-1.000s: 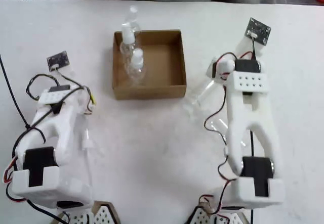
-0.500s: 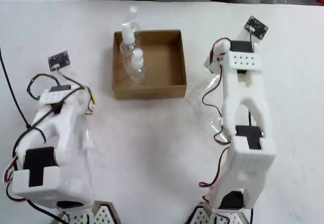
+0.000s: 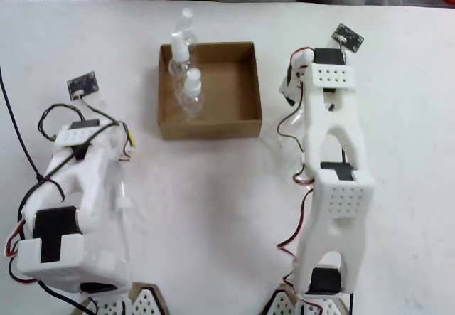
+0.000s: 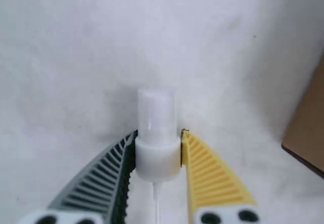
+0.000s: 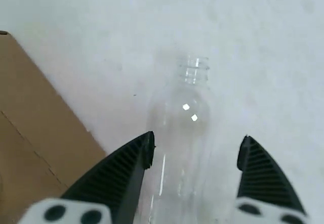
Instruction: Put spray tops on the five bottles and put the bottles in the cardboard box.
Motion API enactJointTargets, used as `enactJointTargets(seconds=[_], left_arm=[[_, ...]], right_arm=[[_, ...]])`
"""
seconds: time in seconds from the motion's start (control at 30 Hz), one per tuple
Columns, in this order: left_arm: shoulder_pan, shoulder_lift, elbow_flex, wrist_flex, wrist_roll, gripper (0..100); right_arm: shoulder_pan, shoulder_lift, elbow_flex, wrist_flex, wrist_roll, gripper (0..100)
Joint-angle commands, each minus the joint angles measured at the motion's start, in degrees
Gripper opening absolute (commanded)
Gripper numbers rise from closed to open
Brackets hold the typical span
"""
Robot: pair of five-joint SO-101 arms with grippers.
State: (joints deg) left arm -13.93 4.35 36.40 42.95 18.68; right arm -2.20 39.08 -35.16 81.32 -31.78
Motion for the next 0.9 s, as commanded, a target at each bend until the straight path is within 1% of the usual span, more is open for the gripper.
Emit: enactJointTargets(seconds=[0.0,0.27,0.47,0.53,0.67,0.7,0.77,0.87], left_arm=[[0.9,-1.6,-0.4,-1.1,-0.9,3],[0.9,-1.6,-0.4,-1.1,-0.9,3],[0.9,-1.6,-0.4,-1.1,-0.9,3],[0.9,-1.6,-0.4,-1.1,-0.9,3],[0.9,-1.6,-0.4,-1.1,-0.9,3],[0.9,-1.6,-0.4,-1.1,-0.9,3],[0.9,-1.6,-0.4,-1.1,-0.9,3],[0.9,-1.6,-0.4,-1.1,-0.9,3]], right_arm=[[-0.5,1.6,-5.2,0.3,-0.5,22.6],[-0.2,11.1,-12.7,0.6,-0.5,22.6],[2.4,17.1,-18.6,0.7,-0.5,22.1],[3.1,18.2,-20.0,0.7,-0.5,18.6],[4.4,18.3,-23.1,0.8,1.0,1.8],[4.5,18.0,-24.2,2.1,2.6,1.2],[4.6,16.7,-27.0,6.1,5.0,3.5],[4.7,14.2,-32.9,13.8,7.2,1.5]])
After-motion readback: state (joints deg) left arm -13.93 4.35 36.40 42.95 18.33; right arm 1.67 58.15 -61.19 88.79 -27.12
